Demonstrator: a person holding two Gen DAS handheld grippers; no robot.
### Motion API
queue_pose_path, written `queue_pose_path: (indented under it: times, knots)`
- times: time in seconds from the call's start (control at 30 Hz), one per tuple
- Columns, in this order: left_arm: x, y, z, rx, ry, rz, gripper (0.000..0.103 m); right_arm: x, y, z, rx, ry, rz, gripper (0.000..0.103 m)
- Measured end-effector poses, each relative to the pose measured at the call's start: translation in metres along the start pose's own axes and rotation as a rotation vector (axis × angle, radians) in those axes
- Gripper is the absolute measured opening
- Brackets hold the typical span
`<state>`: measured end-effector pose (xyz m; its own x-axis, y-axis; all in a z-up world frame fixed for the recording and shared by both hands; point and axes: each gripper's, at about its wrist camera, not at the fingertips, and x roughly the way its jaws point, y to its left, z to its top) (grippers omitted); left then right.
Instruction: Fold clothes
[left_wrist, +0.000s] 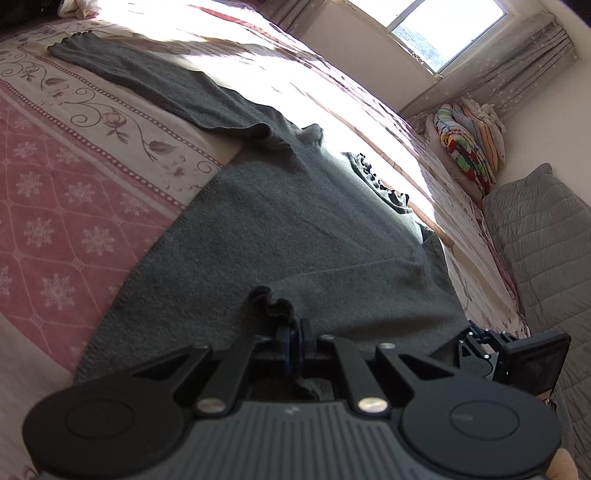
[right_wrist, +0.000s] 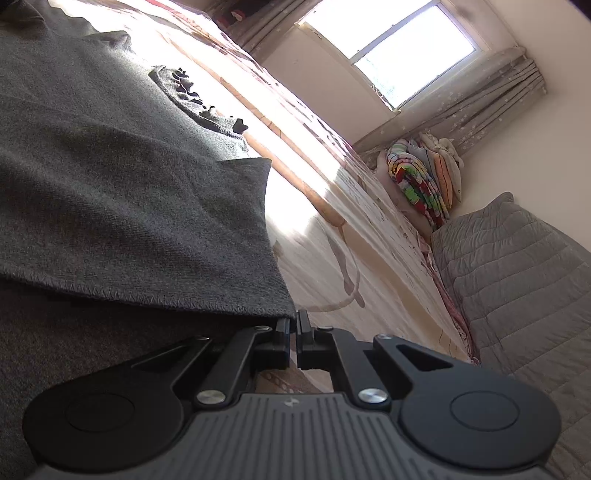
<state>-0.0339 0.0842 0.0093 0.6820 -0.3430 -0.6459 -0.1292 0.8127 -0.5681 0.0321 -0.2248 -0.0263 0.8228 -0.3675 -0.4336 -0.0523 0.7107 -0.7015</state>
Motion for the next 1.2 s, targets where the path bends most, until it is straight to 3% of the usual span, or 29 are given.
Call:
queue_pose_path:
  times: [0.13, 0.33, 0.43, 0.53, 0.57, 0.77, 0.87, 1.0, 1.2]
  knots:
    - [-0.004, 0.003, 0.003, -0.007, -0.016, 0.026, 0.006, -0.001, -0.007, 0.002, 0.025, 0.043, 0.031, 0.003]
    - [0.002, 0.012, 0.021, -0.019, -0.004, 0.017, 0.016, -0.009, -0.033, 0.001, 0.152, 0.080, 0.114, 0.018]
    - [0.006, 0.013, 0.026, -0.020, -0.002, 0.005, 0.018, -0.011, -0.042, 0.004, 0.228, 0.076, 0.156, 0.020]
    - [0.009, 0.008, 0.027, 0.010, -0.014, 0.010, 0.016, -0.010, -0.046, 0.010, 0.295, 0.065, 0.191, 0.022]
    - [0.009, 0.008, 0.025, 0.011, -0.022, 0.018, 0.004, -0.010, -0.047, 0.013, 0.316, 0.061, 0.200, 0.022]
    - [-0.003, 0.003, 0.012, 0.023, -0.099, 0.070, 0.004, -0.013, -0.053, 0.024, 0.435, 0.012, 0.239, 0.023]
    - [-0.005, -0.003, 0.001, 0.071, -0.105, 0.118, 0.004, -0.010, -0.051, 0.026, 0.502, 0.016, 0.302, 0.023]
    - [-0.013, -0.004, 0.006, 0.070, -0.148, 0.138, 0.008, -0.009, -0.043, 0.030, 0.506, 0.023, 0.340, 0.023]
    - [-0.016, -0.020, 0.029, 0.145, -0.206, 0.068, 0.016, -0.011, -0.051, 0.039, 0.592, 0.024, 0.442, 0.023]
